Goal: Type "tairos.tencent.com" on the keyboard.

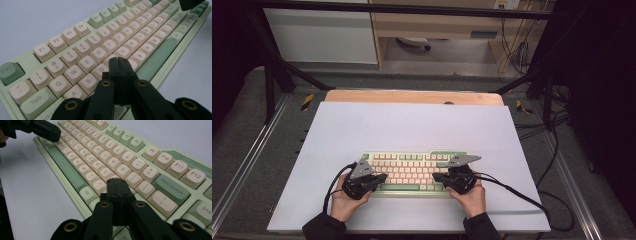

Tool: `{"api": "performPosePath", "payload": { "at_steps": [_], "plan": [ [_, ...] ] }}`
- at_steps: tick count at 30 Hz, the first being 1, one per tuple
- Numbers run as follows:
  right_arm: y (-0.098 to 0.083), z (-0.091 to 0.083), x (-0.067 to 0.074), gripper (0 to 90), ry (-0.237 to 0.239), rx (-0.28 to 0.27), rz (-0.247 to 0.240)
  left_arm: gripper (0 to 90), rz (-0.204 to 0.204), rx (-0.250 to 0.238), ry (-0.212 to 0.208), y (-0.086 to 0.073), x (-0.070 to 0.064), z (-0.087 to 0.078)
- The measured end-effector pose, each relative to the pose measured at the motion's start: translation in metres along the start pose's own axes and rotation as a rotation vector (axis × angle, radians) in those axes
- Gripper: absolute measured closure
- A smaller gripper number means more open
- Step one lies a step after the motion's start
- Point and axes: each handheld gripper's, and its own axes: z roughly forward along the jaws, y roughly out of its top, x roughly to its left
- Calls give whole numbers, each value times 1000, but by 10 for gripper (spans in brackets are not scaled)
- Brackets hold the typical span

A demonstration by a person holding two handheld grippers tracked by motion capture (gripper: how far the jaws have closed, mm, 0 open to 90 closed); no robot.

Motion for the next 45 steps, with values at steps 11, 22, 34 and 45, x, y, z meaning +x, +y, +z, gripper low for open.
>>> {"api": "performPosePath", "payload": {
  "at_steps": [11, 22, 34, 45],
  "plan": [
    [0, 0, 0, 900, 3, -1, -1, 895, -22, -14, 9, 2, 8, -6],
    [0, 0, 0, 900, 2, -4, 1, 895, -33, -20, 25, 9, 13, -7],
    [0, 0, 0, 900, 0, -3, 1, 895, -46, -22, 56, 22, 23, -2],
    [0, 1, 0, 900, 2, 1, -2, 895, -63, -8, 74, 23, 28, 12]
  ]
}}
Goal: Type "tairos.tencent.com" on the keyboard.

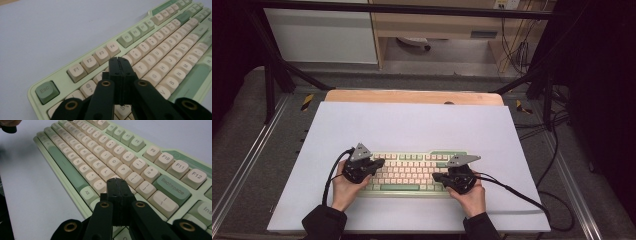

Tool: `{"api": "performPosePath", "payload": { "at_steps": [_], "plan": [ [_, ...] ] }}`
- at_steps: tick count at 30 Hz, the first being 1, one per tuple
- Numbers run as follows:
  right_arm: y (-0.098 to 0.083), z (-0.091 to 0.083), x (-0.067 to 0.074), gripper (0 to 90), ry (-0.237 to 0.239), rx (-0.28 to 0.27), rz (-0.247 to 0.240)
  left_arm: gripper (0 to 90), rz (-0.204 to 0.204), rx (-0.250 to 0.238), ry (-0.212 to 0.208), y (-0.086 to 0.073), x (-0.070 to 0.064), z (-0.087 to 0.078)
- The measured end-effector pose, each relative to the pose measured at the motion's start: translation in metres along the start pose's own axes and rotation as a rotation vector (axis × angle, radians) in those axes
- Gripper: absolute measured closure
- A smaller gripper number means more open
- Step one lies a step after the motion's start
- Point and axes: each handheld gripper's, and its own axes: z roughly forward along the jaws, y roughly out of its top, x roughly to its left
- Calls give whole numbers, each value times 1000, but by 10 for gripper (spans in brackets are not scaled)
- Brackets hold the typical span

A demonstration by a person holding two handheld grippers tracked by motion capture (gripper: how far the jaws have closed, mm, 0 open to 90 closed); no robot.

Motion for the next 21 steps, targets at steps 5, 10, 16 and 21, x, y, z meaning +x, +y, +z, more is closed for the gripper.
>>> {"api": "performPosePath", "payload": {
  "at_steps": [5, 10, 16, 21],
  "plan": [
    [0, -1, 0, 900, -2, -3, 2, 895, 10, 11, 0, -2, -1, 3],
    [0, -1, 0, 900, -1, -2, 0, 895, 18, 31, -6, -6, -4, 8],
    [0, -1, 0, 900, -2, -3, 3, 896, 25, 34, -9, -8, -5, 9],
    [0, -1, 0, 900, -1, -4, 0, 896, 31, 41, -12, -9, -6, 11]
  ]
}}
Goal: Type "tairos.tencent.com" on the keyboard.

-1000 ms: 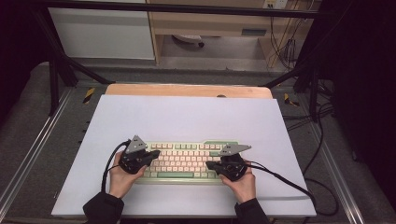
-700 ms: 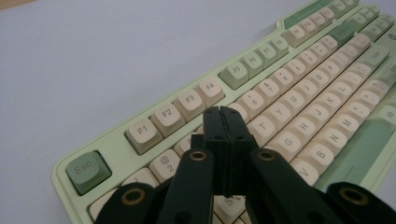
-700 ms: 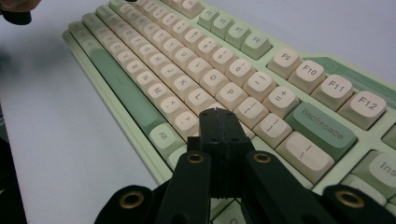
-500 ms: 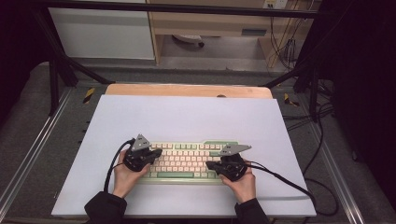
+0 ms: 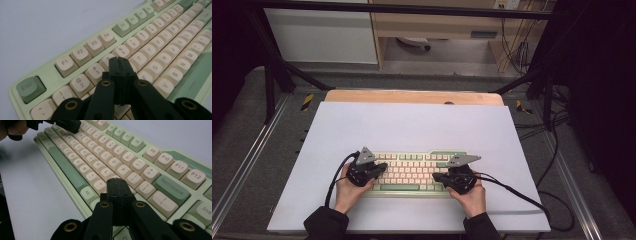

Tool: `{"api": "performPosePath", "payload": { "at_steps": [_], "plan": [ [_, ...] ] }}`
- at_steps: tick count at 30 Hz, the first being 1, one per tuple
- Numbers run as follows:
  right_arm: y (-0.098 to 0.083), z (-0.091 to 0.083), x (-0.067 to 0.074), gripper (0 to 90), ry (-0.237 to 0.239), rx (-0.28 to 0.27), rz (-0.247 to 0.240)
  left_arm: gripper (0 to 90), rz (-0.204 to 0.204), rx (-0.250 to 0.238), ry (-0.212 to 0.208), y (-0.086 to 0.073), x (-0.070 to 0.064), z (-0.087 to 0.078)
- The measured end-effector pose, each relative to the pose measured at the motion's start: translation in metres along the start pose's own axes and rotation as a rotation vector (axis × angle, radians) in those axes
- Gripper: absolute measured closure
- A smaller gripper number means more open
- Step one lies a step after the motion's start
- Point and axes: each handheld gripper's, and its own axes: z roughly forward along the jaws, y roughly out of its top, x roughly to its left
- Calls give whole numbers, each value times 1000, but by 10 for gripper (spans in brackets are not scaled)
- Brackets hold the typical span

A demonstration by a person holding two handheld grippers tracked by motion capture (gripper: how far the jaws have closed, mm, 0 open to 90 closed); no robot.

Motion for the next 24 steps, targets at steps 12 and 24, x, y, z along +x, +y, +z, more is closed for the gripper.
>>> {"api": "performPosePath", "payload": {
  "at_steps": [12, 24],
  "plan": [
    [0, -1, 1, 900, 1, -3, 1, 896, 1, -19, -3, -2, 0, -7],
    [2, -3, 2, 900, 6, -10, -1, 897, -3, -33, -11, -8, 0, -20]
  ]
}}
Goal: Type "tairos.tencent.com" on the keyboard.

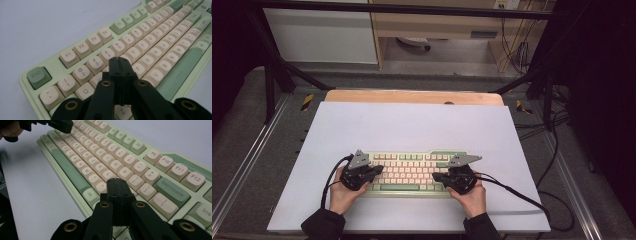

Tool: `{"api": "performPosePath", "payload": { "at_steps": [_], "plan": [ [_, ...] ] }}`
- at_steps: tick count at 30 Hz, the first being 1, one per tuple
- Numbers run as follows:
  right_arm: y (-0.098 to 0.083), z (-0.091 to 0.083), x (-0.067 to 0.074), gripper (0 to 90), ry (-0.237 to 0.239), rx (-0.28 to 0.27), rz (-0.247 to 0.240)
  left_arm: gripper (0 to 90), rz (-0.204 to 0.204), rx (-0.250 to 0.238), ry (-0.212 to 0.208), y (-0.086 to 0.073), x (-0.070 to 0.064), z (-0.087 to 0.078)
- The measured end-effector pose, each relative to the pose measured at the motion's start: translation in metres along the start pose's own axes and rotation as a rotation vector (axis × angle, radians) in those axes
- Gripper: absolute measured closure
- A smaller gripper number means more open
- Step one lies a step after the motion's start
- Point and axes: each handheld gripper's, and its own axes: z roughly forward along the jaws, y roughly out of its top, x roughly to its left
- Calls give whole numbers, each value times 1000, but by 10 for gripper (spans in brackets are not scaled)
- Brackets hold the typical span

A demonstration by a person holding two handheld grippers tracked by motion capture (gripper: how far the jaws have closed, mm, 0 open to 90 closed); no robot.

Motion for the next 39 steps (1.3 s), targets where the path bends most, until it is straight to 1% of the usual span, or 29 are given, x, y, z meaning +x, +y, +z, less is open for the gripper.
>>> {"api": "performPosePath", "payload": {
  "at_steps": [10, 11, 16, 17, 20, 32, 39],
  "plan": [
    [3, 3, 5, 900, 10, 1, -9, 897, -4, 0, 3, -6, 1, -6],
    [3, 3, 5, 900, 11, -1, -15, 897, -3, 0, 2, -6, 1, -6],
    [7, 5, 9, 900, 16, -2, -18, 897, -1, -1, -1, -8, 0, -9],
    [8, 6, 10, 900, 17, -4, -28, 897, -2, -3, -1, -9, 1, -10],
    [11, 8, 13, 900, 22, -4, -27, 897, -3, -6, 0, -10, 1, -12],
    [22, 27, 27, 900, 51, 4, -53, 897, 1, -10, -3, -11, 1, -15],
    [25, 42, 33, 900, 65, 3, -42, 897, 1, -14, -5, -11, 1, -16]
  ]
}}
